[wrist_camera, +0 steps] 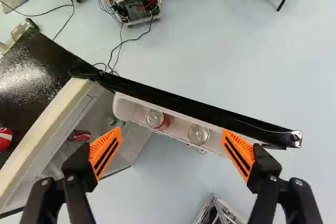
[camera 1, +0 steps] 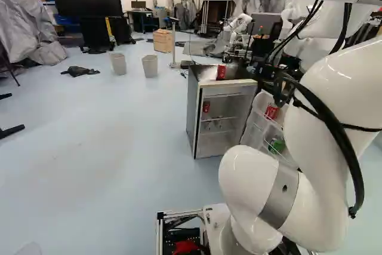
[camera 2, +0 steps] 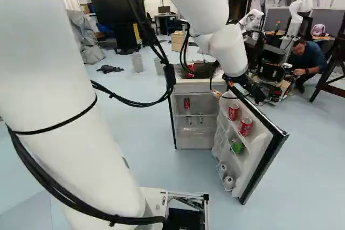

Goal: Grab a drink from the fridge

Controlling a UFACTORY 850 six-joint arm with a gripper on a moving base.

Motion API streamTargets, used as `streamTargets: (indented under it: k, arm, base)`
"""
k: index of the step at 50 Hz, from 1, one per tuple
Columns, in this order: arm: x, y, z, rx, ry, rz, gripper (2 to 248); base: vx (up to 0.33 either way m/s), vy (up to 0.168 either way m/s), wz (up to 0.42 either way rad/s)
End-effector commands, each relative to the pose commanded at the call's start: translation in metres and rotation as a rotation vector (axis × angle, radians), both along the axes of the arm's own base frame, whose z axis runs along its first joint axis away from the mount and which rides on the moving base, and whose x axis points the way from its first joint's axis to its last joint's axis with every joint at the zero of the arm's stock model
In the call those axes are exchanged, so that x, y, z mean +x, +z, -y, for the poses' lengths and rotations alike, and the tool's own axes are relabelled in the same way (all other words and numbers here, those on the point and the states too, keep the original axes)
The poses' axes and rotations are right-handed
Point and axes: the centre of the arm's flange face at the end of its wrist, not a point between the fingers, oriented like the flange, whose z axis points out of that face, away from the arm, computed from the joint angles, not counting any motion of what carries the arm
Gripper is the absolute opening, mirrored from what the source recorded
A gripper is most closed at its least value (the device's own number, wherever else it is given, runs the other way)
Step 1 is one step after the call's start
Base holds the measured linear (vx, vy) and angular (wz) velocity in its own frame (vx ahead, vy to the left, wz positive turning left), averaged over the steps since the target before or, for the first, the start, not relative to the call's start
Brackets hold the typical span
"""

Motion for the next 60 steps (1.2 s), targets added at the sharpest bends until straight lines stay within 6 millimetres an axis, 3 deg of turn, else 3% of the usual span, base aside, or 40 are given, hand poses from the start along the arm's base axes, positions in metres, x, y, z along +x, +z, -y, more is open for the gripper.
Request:
streamTargets:
  k: [38, 60]
  arm:
    - [-0.007, -0.005, 0.063, 0.095, -0.108, -0.019, 247]
    - [0.009, -0.011, 0.103, 0.103, -0.128, -0.021, 247]
  base:
    - [0.000, 0.000, 0.000]
    - [0.000, 0.000, 0.000]
